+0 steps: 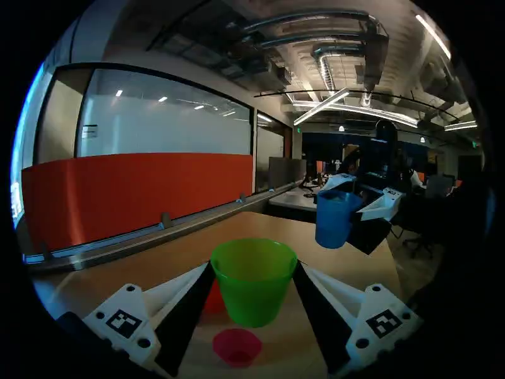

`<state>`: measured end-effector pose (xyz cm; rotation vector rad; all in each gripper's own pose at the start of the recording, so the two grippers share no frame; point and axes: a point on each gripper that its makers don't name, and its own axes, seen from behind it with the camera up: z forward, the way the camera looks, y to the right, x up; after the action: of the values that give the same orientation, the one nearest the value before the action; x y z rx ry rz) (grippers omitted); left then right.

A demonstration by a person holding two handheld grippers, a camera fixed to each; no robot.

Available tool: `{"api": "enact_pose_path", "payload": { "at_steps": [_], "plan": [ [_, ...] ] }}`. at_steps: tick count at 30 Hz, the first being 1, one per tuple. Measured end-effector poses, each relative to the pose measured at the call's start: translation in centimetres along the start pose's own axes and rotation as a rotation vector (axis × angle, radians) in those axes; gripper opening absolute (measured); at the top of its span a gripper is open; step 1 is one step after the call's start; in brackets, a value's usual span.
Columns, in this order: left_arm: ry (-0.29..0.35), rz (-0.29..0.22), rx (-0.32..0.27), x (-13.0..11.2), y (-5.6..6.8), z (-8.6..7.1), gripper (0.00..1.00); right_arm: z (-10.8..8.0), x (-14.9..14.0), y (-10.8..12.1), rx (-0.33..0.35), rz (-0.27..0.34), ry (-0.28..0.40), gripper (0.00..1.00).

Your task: Pour water

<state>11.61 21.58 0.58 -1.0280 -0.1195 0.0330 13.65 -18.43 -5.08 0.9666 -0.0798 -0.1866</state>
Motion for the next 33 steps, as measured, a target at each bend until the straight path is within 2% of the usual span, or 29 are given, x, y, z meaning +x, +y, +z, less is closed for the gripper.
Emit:
{"api": "enact_pose_path", "payload": {
  "at_steps": [6, 14, 20, 26, 33],
  "plan": [
    [-0.009, 0.006, 0.008, -0.7, 0.1, -0.3, 0.87, 0.4, 0.6, 0.5, 0.004, -0.015, 0.007, 0.92],
    [-0.006, 0.005, 0.022, -0.9, 0.2, -0.8, 0.87, 1.1, 1.3, 0.2, 0.012, -0.068, 0.007, 0.92],
    [-0.010, 0.014, 0.017, -1.1, 1.0, -1.1, 0.87, 1.7, 1.8, 1.0, 0.020, -0.109, 0.006, 0.92],
    [-0.013, 0.028, 0.019, -1.3, 1.8, -1.3, 0.87, 2.6, 2.0, 0.6, 0.025, -0.169, 0.002, 0.92],
    [-0.011, 0.021, 0.025, -1.5, 2.2, -1.6, 0.87, 3.7, 3.5, 1.5, 0.024, -0.250, 0.007, 0.92]
  ]
}}
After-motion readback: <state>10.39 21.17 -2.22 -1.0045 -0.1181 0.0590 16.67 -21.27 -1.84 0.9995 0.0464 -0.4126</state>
